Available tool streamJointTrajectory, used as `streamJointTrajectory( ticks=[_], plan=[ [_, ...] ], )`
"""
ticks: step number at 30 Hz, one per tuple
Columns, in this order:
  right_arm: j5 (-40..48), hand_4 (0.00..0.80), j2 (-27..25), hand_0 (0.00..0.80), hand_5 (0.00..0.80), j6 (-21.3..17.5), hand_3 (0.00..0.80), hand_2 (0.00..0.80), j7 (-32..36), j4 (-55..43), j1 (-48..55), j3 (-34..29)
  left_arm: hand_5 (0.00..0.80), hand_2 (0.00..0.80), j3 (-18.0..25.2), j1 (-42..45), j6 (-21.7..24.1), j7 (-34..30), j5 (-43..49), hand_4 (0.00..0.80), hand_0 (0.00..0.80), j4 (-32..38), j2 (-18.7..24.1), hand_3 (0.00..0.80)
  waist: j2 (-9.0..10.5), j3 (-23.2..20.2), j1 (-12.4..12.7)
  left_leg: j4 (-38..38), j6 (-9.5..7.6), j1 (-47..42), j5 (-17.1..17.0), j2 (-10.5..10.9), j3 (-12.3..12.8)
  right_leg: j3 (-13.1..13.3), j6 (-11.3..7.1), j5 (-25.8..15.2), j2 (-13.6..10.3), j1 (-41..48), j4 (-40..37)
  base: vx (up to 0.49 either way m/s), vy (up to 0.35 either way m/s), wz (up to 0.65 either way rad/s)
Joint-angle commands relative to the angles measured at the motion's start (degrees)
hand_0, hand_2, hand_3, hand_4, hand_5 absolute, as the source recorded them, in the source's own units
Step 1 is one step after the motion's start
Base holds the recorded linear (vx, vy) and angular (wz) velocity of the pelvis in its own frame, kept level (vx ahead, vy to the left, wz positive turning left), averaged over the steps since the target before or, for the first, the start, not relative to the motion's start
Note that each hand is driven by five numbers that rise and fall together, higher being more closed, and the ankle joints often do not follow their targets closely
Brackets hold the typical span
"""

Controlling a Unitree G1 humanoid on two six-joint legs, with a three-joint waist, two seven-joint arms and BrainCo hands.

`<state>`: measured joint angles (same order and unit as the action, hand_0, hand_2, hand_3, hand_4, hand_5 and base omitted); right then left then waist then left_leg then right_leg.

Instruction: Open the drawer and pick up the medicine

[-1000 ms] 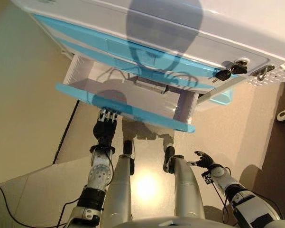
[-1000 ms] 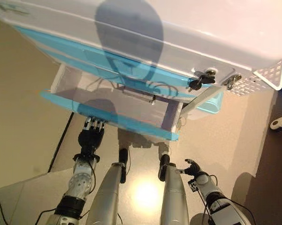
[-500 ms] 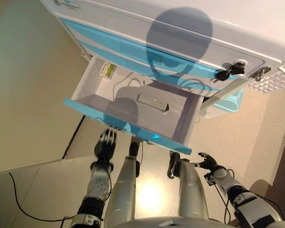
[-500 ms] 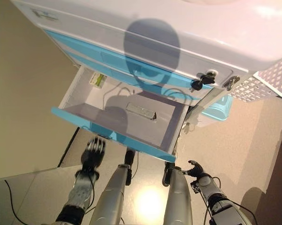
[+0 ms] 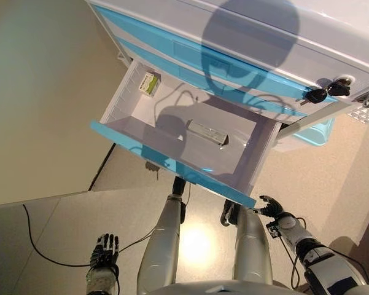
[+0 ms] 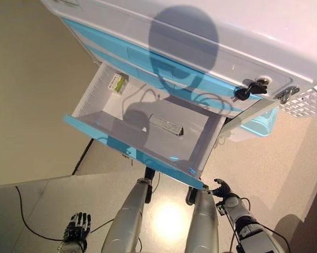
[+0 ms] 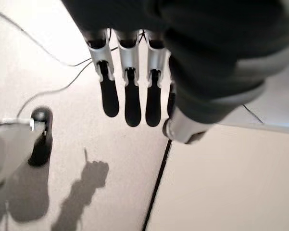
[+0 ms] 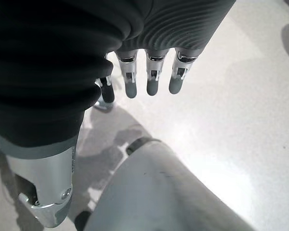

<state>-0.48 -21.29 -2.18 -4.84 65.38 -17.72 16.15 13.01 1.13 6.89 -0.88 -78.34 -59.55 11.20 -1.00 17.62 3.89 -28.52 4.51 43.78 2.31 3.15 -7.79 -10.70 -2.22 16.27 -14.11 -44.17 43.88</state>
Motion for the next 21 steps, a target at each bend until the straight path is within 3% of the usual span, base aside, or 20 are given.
streamJointTrajectory(
  ticks=[1, 3, 4, 6, 10, 11, 15, 16, 21],
  plan=[
    [1.14, 0.000, -3.09, 0.000, 0.000, -1.24, 0.000, 0.000, -0.97, -1.51, 1.91, -0.63, 0.000, 0.000, 4.14, 0.15, 1.30, 0.26, 6.12, 0.000, 0.000, -2.70, 2.54, 0.000, -0.30, -0.33, -0.59, -0.73, -4.21, -1.82, 4.04, 1.73, 1.69, 1.82, -2.84, -4.46, 0.33, 3.52, -6.47, 0.025, 0.009, -0.03],
    [2.98, 0.000, -3.05, 0.000, 0.000, -1.84, 0.000, 0.000, -1.68, -2.13, 2.51, -1.70, 0.000, 0.000, 3.25, 0.07, 0.51, 1.52, 17.73, 0.000, 0.000, -6.40, 4.79, 0.000, 0.04, -0.80, -1.49, 0.35, -4.20, -2.95, 3.81, 1.05, 2.38, 2.17, -2.91, -5.34, 1.10, 4.21, -8.34, -0.016, 0.029, -0.05],
    [3.36, 0.000, -3.14, 0.000, 0.000, -1.90, 0.000, 0.000, -1.89, -2.43, 2.64, -2.11, 0.000, 0.000, 3.27, 0.06, 0.30, 1.46, 18.81, 0.000, 0.000, -6.62, 5.27, 0.000, 0.20, -0.84, -1.67, 1.36, -4.39, -2.71, 1.98, 0.79, 2.87, 1.90, -2.63, -7.36, 1.26, 4.01, -9.79, -0.063, 0.048, -0.21],
    [4.34, 0.000, -3.47, 0.000, 0.000, -1.88, 0.000, 0.000, -2.02, -2.68, 2.66, -2.78, 0.000, 0.000, 1.46, -0.36, -0.45, 1.71, 25.71, 0.000, 0.000, -8.36, 6.19, 0.000, 0.54, -1.29, -2.26, 3.01, -4.36, -3.58, 1.45, 0.31, 3.59, 2.23, -2.87, -8.41, 1.81, 4.65, -11.81, -0.021, 0.049, -0.30],
    [5.94, 0.000, -4.33, 0.000, 0.000, -1.78, 0.000, 0.000, -2.45, -2.14, 1.49, -3.71, 0.000, 0.000, -4.70, -1.23, -2.55, 3.02, 43.47, 0.000, 0.000, -13.98, 7.98, 0.000, 1.26, -1.48, -3.35, 6.27, -4.10, -6.52, 1.86, -0.55, 5.41, 3.74, -3.86, -9.82, 3.05, 6.60, -15.71, 0.053, 0.073, -0.48],
    [6.69, 0.000, -4.78, 0.000, 0.000, -1.80, 0.000, 0.000, -2.55, -2.57, 0.89, -4.41, 0.000, 0.000, -7.18, -2.30, -2.54, 3.86, 49.74, 0.000, 0.000, -14.02, 8.18, 0.000, 1.56, -1.58, -3.88, 8.05, -4.30, -6.83, -0.21, -0.74, 6.60, 3.93, -3.97, -12.64, 3.34, 6.60, -18.35, -0.061, 0.101, -0.46],
    [7.90, 0.000, -5.05, 0.000, 0.000, -1.62, 0.000, 0.000, -3.05, -3.45, 1.39, -5.44, 0.000, 0.000, -9.65, -3.24, -2.45, 5.46, 54.84, 0.000, 0.000, -13.29, 8.04, 0.000, 2.10, -1.67, -4.56, 9.33, -4.36, -8.05, -0.43, -0.91, 7.62, 4.59, -4.48, -13.92, 3.72, 7.71, -20.59, 0.007, 0.073, -0.32],
    [8.27, 0.000, -6.18, 0.000, 0.000, -1.73, 0.000, 0.000, -3.48, -7.36, 2.21, -6.52, 0.000, 0.000, -11.52, -4.08, -2.62, 6.30, 58.04, 0.000, 0.000, -11.66, 7.81, 0.000, 2.65, -1.45, -5.36, 10.26, -4.38, -9.01, -0.47, -0.98, 8.73, 5.77, -5.05, -15.28, 3.99, 8.22, -22.32, 0.013, 0.099, -0.25],
    [8.44, 0.000, -9.05, 0.000, 0.000, -1.52, 0.000, 0.000, -1.27, -20.38, 6.74, -8.38, 0.000, 0.000, -11.69, -3.87, -2.94, 5.96, 58.65, 0.000, 0.000, -9.71, 7.41, 0.000, 4.14, -0.79, -6.52, 11.41, -4.50, -11.67, -0.20, -1.24, 11.06, 7.79, -5.97, -17.03, 4.68, 10.02, -24.98, 0.020, 0.102, -0.44]
  ],
)
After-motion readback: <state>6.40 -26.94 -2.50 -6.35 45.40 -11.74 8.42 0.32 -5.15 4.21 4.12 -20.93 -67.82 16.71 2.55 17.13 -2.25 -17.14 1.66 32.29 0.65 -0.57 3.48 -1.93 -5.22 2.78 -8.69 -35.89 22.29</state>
